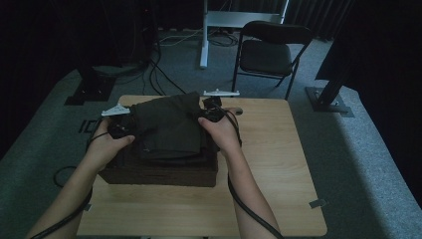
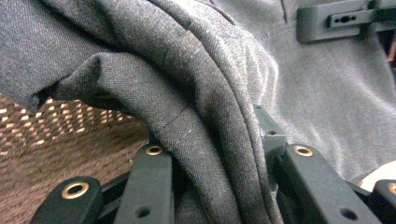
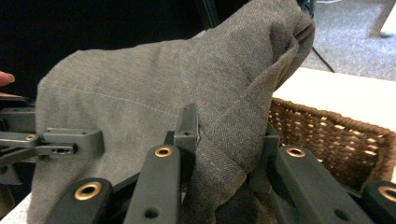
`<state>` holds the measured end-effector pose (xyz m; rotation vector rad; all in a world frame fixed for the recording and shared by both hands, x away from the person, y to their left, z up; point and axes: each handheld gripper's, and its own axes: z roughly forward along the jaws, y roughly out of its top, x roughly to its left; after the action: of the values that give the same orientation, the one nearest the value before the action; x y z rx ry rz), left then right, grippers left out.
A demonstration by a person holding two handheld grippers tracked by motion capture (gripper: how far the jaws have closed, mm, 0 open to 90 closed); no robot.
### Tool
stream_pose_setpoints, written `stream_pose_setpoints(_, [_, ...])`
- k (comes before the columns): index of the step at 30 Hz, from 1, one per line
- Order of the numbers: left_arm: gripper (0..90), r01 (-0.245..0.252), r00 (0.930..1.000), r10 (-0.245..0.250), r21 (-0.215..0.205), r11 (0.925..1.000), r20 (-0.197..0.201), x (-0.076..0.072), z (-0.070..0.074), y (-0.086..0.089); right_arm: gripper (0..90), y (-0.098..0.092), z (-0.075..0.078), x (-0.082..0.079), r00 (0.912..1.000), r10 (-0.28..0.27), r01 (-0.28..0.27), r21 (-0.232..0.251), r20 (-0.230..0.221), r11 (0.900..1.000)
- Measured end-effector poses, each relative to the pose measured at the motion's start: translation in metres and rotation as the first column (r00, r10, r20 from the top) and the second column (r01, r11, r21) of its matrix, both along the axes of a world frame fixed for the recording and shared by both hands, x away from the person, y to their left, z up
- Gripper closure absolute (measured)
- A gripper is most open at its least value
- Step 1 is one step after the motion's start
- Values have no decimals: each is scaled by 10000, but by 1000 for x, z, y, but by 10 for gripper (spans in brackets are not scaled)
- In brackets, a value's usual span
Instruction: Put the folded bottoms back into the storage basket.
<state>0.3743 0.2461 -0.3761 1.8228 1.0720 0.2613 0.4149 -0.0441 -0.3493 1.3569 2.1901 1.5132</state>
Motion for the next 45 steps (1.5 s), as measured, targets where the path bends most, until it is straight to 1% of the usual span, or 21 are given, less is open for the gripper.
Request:
stream_pose_setpoints(6, [674,21,9997,-19,85,10000,-256,11,-20,5,711,4,-24,6,9995,-117,123,176,-307,9998])
stream_pose_setpoints(10, [674,13,9991,0,307,9995,-435,15,-28,4,711,5,-36,9,9989,-177,184,163,-427,9997])
stream_pose_setpoints(11, [674,-19,9976,48,415,9991,-692,18,-34,4,711,8,-43,11,9983,-231,233,27,-535,9997])
stream_pose_setpoints(13, [673,-74,9959,123,545,9985,-899,20,-40,5,712,12,-49,13,9976,-288,278,-165,-635,9995])
stream_pose_setpoints(16, [672,-243,9930,320,688,9973,-1136,24,-48,6,711,18,-58,16,9970,-383,352,-468,-674,9983])
stream_pose_setpoints(18, [672,-279,9927,369,788,9965,-1149,25,-50,6,712,23,-63,17,9968,-448,405,-641,-668,9971])
stream_pose_setpoints(19, [672,-358,9899,478,909,9952,-1332,28,-56,6,712,25,-67,18,9964,-486,437,-705,-692,9966])
stream_pose_setpoints(20, [671,-376,9887,522,1042,9938,-1409,30,-59,5,712,26,-70,19,9961,-527,470,-799,-707,9957])
stream_pose_setpoints(21, [671,-376,9887,522,1042,9938,-1409,30,-59,5,712,26,-70,19,9961,-527,470,-799,-707,9957])
stream_pose_setpoints(22, [671,-464,9861,659,1280,9907,-1527,34,-61,4,712,30,-76,21,9954,-592,517,-967,-757,9940])
stream_pose_setpoints(24, [671,-483,9855,726,1562,9865,-1536,36,-64,0,712,33,-81,23,9947,-702,614,-1128,-757,9917])
stream_pose_setpoints(25, [671,-483,9855,726,1562,9865,-1536,36,-64,0,712,33,-81,23,9947,-702,614,-1128,-757,9917])
stream_pose_setpoints(26, [670,-452,9867,741,1940,9800,-1444,39,-66,-4,711,34,-85,24,9939,-809,709,-1273,-746,9893])
stream_pose_setpoints(27, [669,-458,9878,748,2044,9778,-1366,41,-67,-6,712,35,-88,24,9937,-843,739,-1328,-742,9884])
stream_pose_setpoints(29, [670,-430,9883,726,2108,9766,-1344,42,-69,-8,711,34,-92,25,9923,-950,836,-1376,-790,9870])
stream_pose_setpoints(32, [669,-361,9865,708,2260,9735,-1475,45,-79,-9,711,34,-100,27,9882,-1123,973,-1388,-1040,9855])
stream_pose_setpoints(33, [670,-407,9869,751,2306,9722,-1427,45,-81,-9,712,35,-104,27,9871,-1153,986,-1451,-1115,9845])
stream_pose_setpoints(37, [670,-440,9860,792,2286,9725,-1470,45,-88,-8,711,37,-113,28,9844,-1238,1043,-1519,-1250,9829])
stream_pose_setpoints(41, [666,-567,9838,915,2164,9747,-1543,46,-97,-5,710,42,-117,30,9846,-1249,1024,-1763,-1221,9790])
stream_pose_setpoints(43, [662,-640,9837,974,2117,9752,-1513,46,-100,-4,709,44,-119,32,9816,-1346,1089,-1815,-1356,9773])
stream_pose_setpoints(45, [652,-702,9849,1011,2094,9753,-1407,46,-104,-3,706,47,-122,33,9818,-1358,1055,-2130,-1329,9713])
